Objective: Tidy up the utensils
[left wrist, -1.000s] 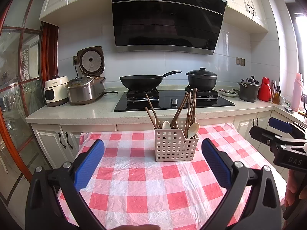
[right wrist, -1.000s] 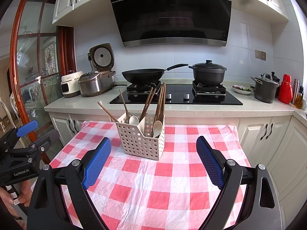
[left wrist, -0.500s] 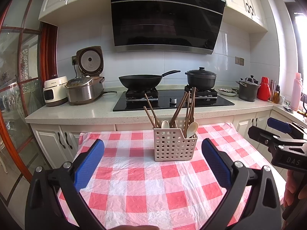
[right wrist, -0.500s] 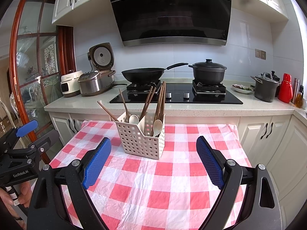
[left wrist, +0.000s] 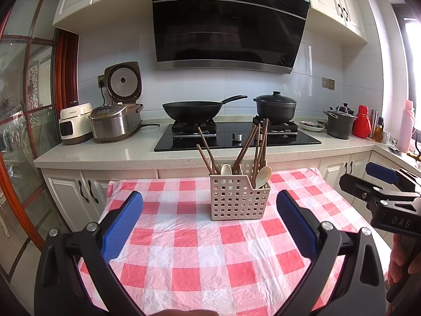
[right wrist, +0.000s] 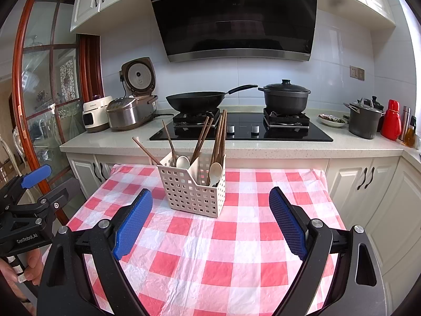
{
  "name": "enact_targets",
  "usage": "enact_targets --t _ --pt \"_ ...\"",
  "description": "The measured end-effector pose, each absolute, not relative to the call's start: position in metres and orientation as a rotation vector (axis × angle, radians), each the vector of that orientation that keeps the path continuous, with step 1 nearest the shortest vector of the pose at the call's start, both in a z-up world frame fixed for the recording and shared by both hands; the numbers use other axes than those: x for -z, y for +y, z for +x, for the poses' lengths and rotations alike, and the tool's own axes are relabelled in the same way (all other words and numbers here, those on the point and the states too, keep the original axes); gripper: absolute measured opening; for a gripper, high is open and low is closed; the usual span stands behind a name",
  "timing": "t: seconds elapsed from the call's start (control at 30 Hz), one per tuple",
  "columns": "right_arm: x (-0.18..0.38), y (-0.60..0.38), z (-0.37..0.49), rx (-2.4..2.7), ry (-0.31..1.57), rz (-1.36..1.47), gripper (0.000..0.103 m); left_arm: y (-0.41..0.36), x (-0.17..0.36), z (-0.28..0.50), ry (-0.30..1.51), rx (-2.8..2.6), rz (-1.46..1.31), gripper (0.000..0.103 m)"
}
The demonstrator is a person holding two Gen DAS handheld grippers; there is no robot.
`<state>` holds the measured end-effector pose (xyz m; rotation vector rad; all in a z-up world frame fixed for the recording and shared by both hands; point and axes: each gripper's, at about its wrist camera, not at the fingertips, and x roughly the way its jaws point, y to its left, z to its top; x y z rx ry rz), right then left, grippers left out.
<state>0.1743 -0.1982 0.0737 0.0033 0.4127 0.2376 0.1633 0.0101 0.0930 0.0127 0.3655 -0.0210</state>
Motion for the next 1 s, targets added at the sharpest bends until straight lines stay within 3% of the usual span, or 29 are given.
enact_targets --t 1.0 --pt "-0.0685 -0.1973 0.1748 -0.237 0.42 0.003 0.084 0.009 -0.0898 0.1644 0.38 0.026 0.008 0.098"
